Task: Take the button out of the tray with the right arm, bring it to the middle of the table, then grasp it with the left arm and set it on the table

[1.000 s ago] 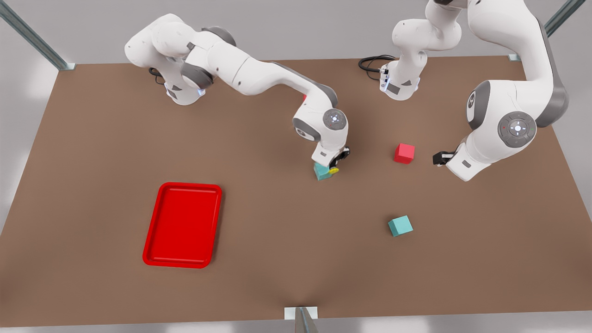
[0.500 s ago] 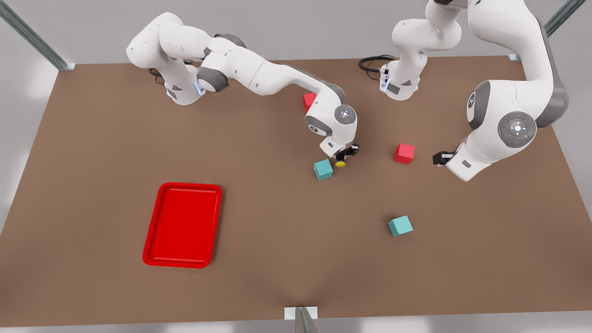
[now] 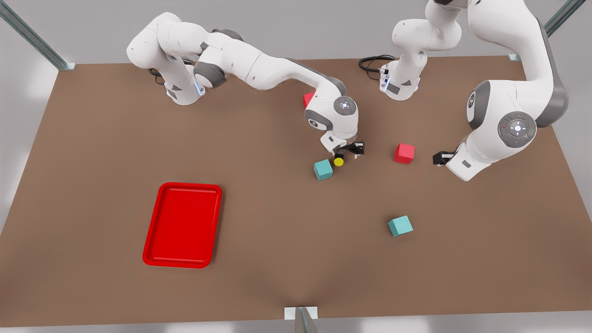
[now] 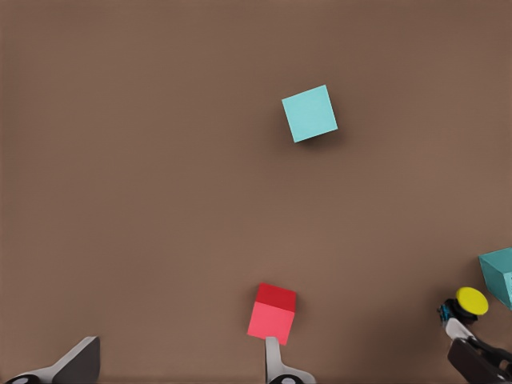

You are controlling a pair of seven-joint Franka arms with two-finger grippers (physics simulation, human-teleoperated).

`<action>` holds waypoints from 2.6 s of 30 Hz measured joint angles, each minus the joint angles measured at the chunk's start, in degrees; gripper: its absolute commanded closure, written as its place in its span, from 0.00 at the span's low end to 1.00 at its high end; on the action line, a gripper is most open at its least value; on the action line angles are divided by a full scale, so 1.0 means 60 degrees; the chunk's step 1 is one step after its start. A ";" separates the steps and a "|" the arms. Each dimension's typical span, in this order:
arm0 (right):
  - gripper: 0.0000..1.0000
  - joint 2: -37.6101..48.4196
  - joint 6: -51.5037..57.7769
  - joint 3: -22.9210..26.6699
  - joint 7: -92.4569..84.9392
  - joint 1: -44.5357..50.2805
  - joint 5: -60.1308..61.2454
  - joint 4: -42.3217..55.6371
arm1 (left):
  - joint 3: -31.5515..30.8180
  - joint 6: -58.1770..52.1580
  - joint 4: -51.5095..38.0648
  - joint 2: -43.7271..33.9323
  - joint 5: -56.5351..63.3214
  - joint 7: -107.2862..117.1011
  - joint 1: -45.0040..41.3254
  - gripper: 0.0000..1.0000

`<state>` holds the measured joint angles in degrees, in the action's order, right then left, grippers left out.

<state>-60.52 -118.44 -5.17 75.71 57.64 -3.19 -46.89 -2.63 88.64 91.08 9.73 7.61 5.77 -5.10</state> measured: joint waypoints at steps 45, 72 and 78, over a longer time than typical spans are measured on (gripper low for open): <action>0.00 0.7967 0.5565 -0.2427 -1.0124 -1.0309 0.0482 -0.5065 | -0.0094 0.9269 0.6374 0.2050 -0.2409 0.1148 -0.5146 0.00; 0.00 0.7963 0.5689 -0.2465 -1.1129 -0.9950 0.0374 -0.5100 | -0.0071 0.9416 0.6017 0.2527 -0.2416 0.0566 -0.4985 0.53; 0.00 0.7948 0.5712 -0.2475 -1.1204 -0.9711 0.0368 -0.5111 | -0.0059 0.9208 0.5779 0.2491 -0.2376 0.0597 -0.4926 0.55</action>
<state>-12.84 -84.17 -20.02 8.49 -0.63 -0.98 -77.56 -2.99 143.89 125.75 24.67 -6.65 9.36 -34.66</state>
